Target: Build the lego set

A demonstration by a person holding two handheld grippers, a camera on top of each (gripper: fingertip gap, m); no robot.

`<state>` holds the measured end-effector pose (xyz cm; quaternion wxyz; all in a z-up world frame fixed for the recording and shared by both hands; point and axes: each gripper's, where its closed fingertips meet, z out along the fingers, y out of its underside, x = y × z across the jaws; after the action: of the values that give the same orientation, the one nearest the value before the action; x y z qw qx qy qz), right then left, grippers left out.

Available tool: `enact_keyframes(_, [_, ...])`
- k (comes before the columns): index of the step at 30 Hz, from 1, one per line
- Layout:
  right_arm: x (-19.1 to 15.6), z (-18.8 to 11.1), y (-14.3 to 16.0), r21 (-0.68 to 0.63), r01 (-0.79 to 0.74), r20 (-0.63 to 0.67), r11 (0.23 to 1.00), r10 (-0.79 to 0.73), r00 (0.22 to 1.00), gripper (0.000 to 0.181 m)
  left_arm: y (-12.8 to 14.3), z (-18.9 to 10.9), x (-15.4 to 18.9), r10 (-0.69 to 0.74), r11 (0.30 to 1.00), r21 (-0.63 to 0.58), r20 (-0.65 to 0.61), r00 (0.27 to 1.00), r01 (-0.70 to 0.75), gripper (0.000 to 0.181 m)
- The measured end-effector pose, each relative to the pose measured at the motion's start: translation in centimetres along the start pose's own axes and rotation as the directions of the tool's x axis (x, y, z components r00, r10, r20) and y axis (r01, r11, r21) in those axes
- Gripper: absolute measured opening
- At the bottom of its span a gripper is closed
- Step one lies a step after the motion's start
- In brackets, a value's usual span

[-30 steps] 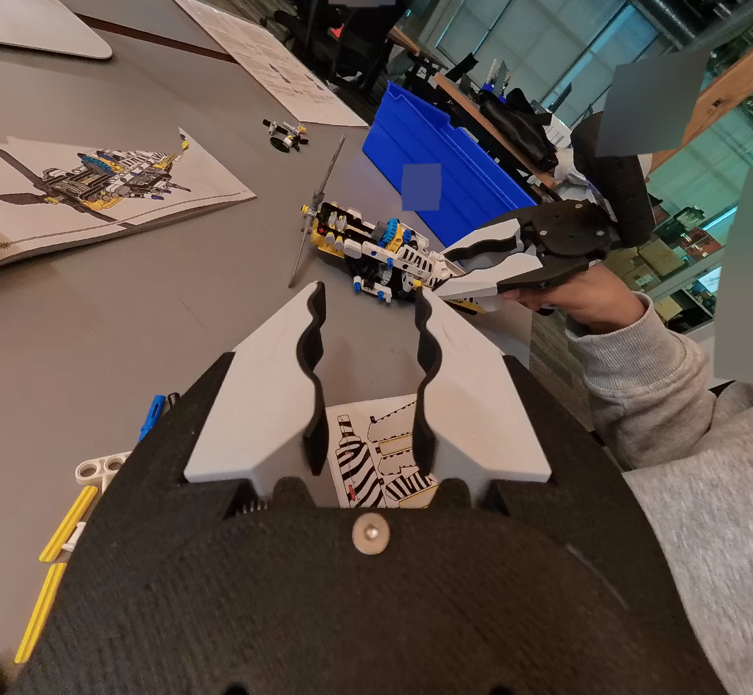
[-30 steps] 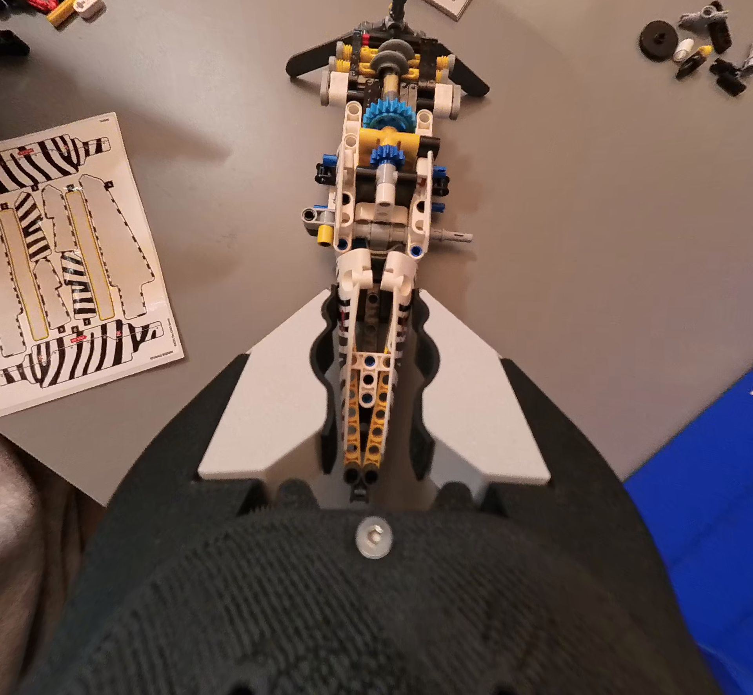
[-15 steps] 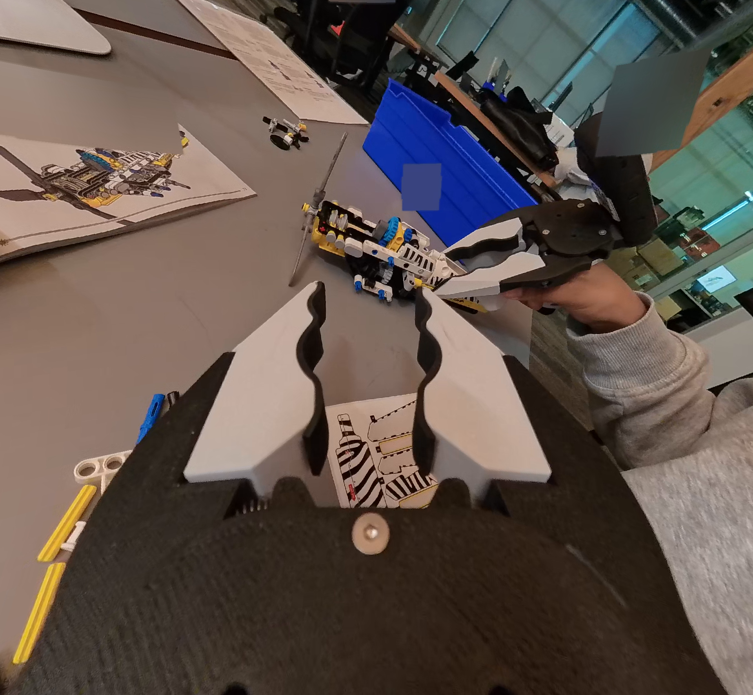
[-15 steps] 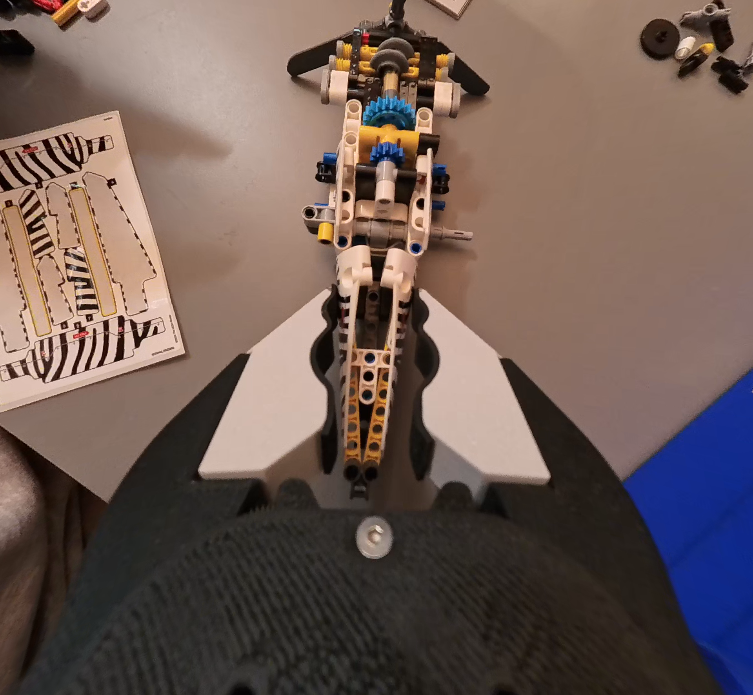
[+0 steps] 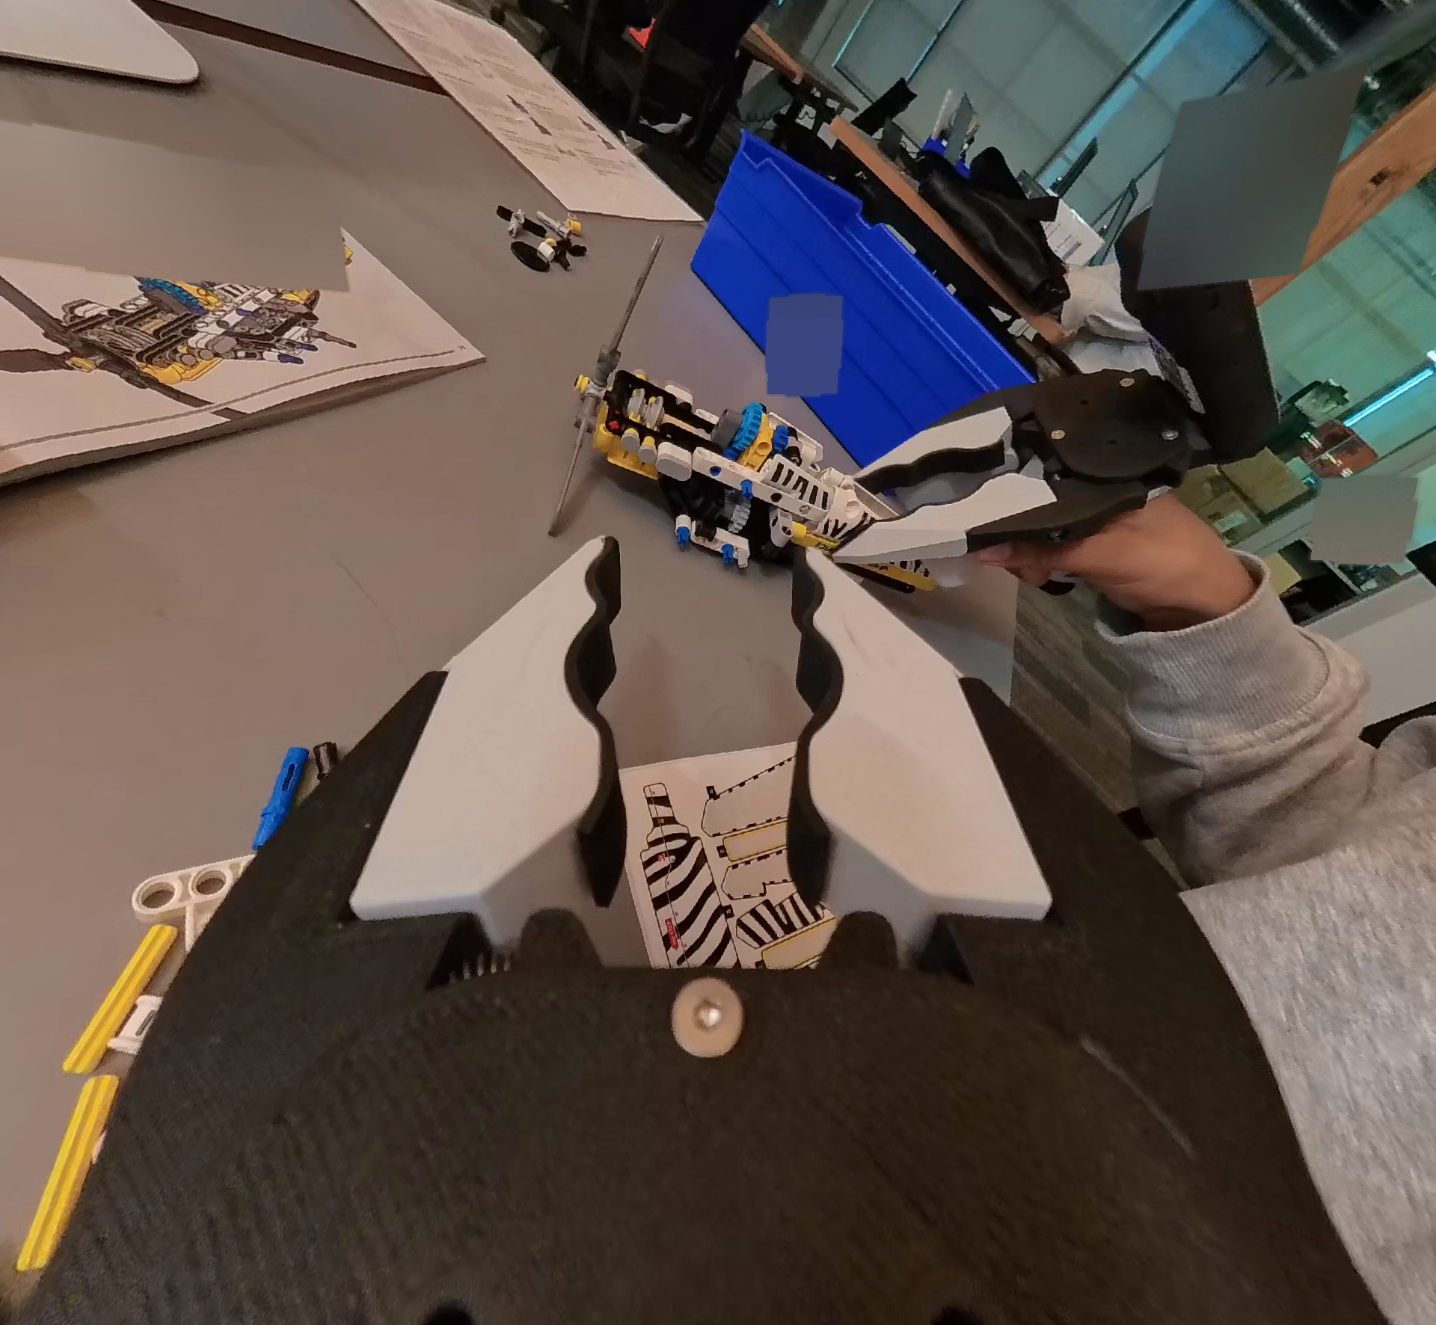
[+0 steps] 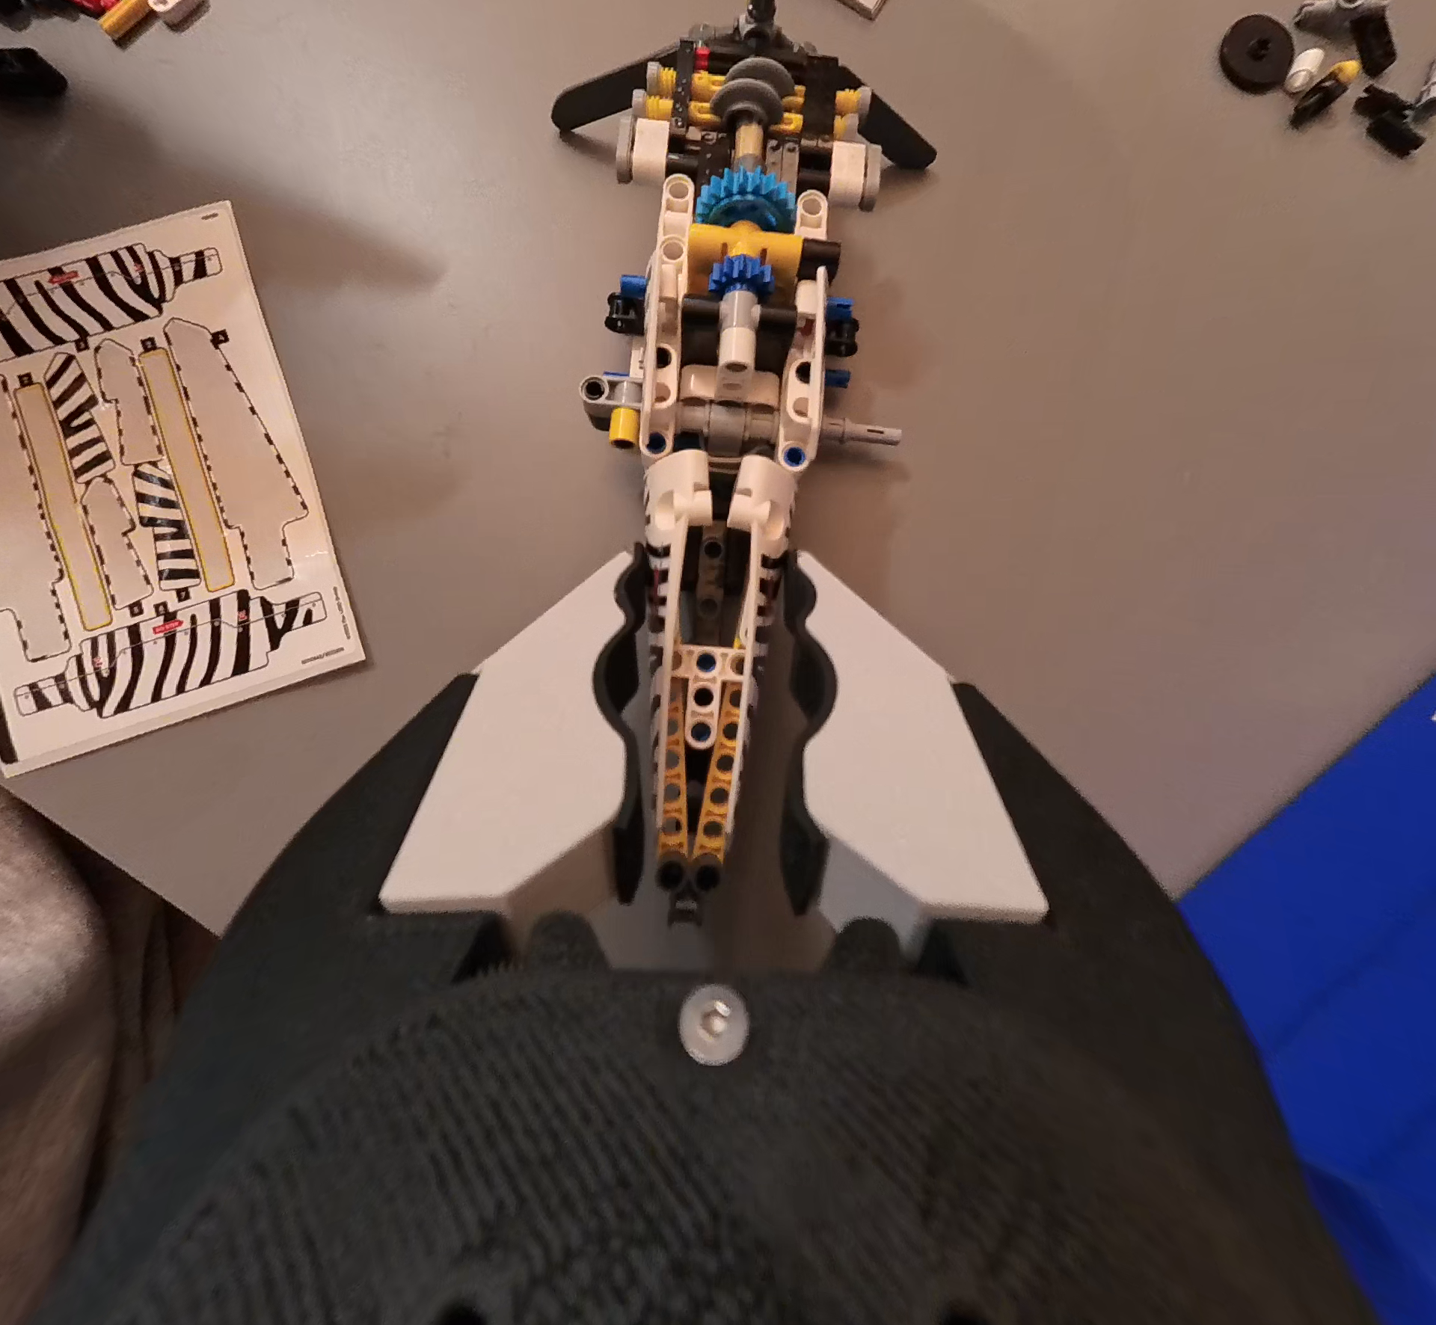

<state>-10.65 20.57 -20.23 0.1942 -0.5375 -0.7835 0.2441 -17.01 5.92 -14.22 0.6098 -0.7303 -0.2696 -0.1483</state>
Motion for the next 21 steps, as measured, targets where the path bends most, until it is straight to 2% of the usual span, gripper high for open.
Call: enact_keyframes(21, [0.0, -1.0, 1.2, -0.015, -0.036, 0.003, 0.999, 0.036, 0.999, 0.03, 0.1, 0.0, -0.1, -0.001, 1.0, -0.001, 0.005, 1.0, 0.001, 0.042])
